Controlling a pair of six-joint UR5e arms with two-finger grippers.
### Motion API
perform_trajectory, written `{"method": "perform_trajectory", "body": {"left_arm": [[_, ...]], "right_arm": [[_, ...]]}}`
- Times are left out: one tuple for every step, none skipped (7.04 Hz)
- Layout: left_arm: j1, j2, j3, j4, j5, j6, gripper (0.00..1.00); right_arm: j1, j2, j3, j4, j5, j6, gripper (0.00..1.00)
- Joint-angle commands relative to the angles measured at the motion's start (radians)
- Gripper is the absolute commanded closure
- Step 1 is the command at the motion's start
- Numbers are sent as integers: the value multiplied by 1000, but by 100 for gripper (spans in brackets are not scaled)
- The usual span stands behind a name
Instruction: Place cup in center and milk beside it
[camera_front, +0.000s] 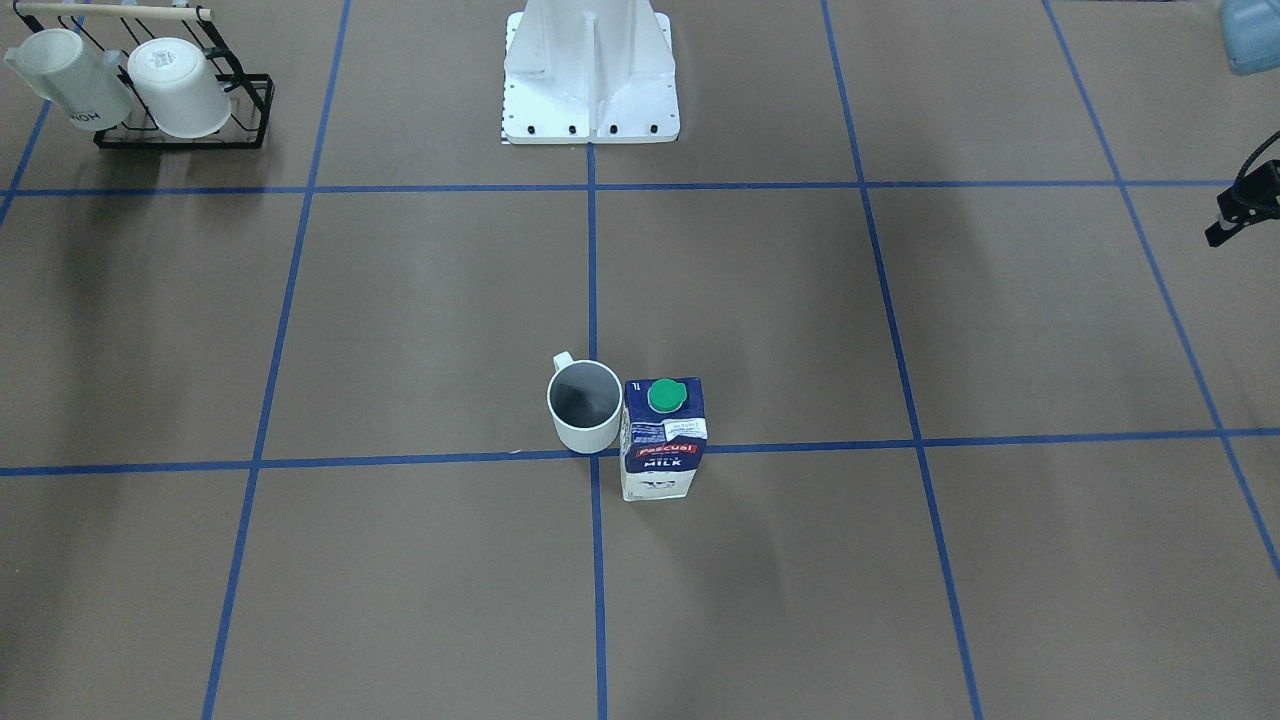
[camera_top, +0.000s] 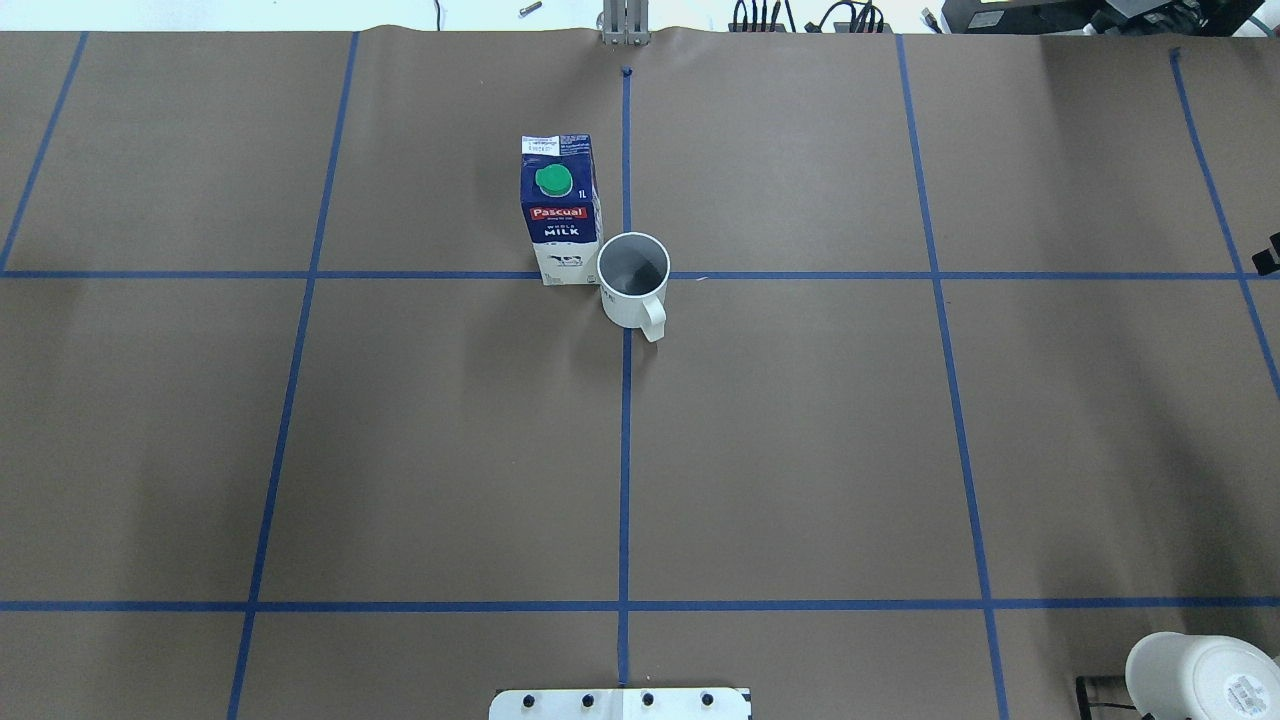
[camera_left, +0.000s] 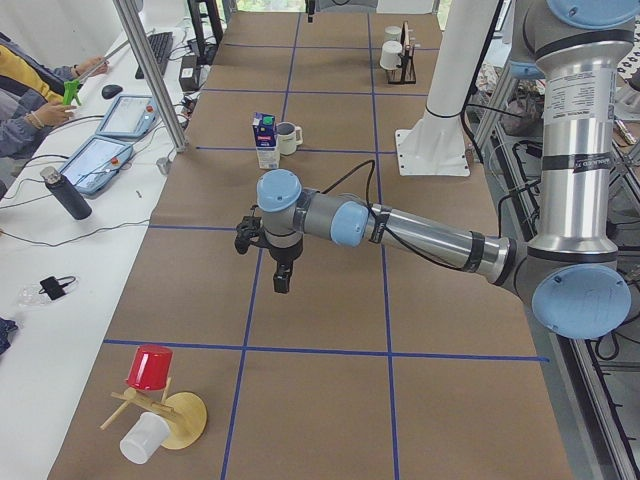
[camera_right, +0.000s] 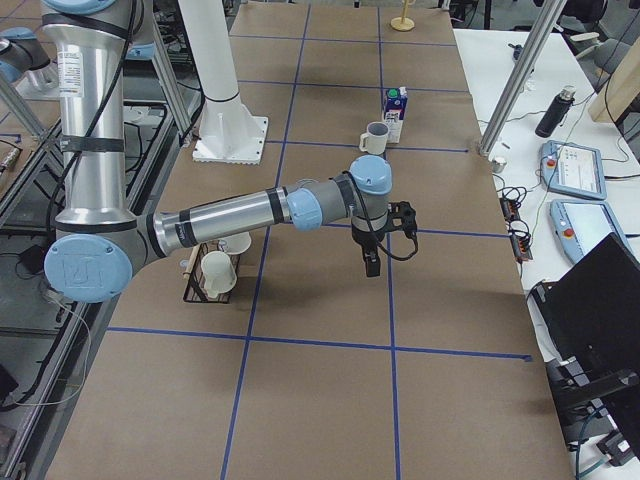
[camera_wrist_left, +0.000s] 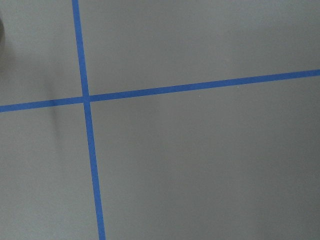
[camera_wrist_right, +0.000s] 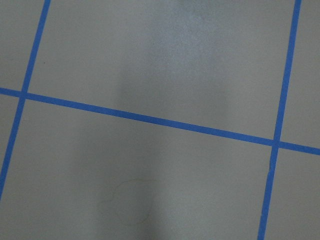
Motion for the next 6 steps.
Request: {"method": "perform_trajectory", "body": {"left_arm": [[-1,0,23,-2,-1,2,2],[1,0,33,-2,-2,4,2],[1,-2,32,-2,-4,1,2],[2,-5,39,-2,-4,2,2],[1,-5,38,-2,-5,1,2],[1,-5,40,-2,-5,1,2]], "right_arm": [[-2,1,-7,5,-3,1,0],[-2,0,-5,5,-2,6,0],[-2,0,-4,5,-2,9,0],[-2,0,-4,6,-2,9,0],[-2,0,1,6,0,9,0],[-2,0,-1,6,-2,11,0]]}}
